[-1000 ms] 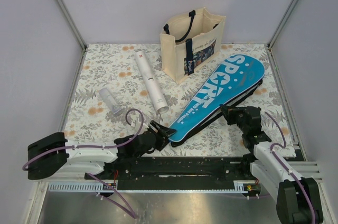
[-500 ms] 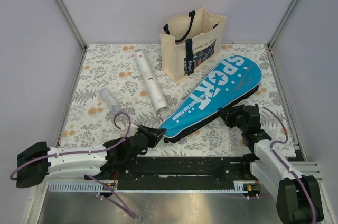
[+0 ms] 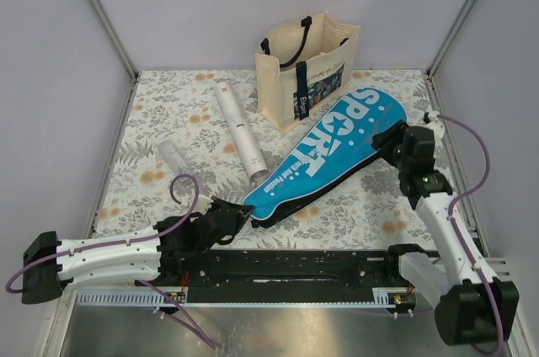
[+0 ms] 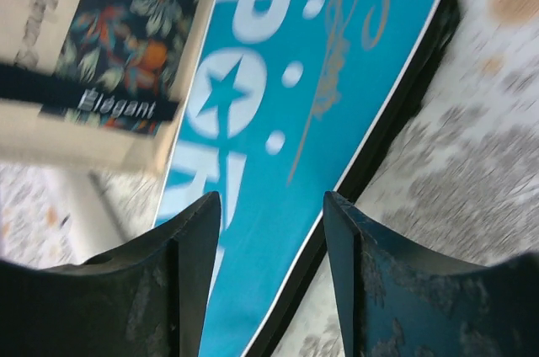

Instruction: Pack up the badminton gear

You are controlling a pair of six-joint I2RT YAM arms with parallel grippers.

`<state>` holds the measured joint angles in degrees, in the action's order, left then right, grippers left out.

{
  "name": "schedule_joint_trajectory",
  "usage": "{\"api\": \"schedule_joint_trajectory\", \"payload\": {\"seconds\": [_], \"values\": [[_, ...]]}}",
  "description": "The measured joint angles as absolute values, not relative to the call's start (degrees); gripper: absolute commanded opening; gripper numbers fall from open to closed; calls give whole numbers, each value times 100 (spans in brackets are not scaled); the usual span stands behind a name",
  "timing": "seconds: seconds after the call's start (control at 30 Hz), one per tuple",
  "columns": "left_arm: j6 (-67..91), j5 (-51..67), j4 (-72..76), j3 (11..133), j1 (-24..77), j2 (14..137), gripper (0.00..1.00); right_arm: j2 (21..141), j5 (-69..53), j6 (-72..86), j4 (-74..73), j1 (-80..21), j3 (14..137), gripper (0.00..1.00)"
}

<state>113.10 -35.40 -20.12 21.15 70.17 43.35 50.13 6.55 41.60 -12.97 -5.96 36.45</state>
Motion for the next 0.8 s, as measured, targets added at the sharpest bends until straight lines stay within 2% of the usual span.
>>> {"api": "schedule_joint_trajectory", "payload": {"seconds": [0.13,0.23,0.37,0.43,0.6,0.8], "values": [[11334,-3538,-2283,2115,7017,4322,0,6077,598,3284,-1267,237,4515,57],[11362,-3535,-2532,2154,7015,4287,0,7035,-8,2749,-1179,1004,4906,59],[11369,-3535,-2834,2305,6980,4185,0,8272,-545,2250,-1544,1638,5603,55],[11367,-3531,-2908,2401,6965,4178,0,8748,-838,2108,-1717,1828,6010,57],[11367,-3426,-2921,2443,6879,4180,0,9559,-1527,1844,-1966,2108,6713,51],[11367,-3251,-2895,2443,6737,4160,0,10208,-2158,1822,-2152,2287,6807,59]]}}
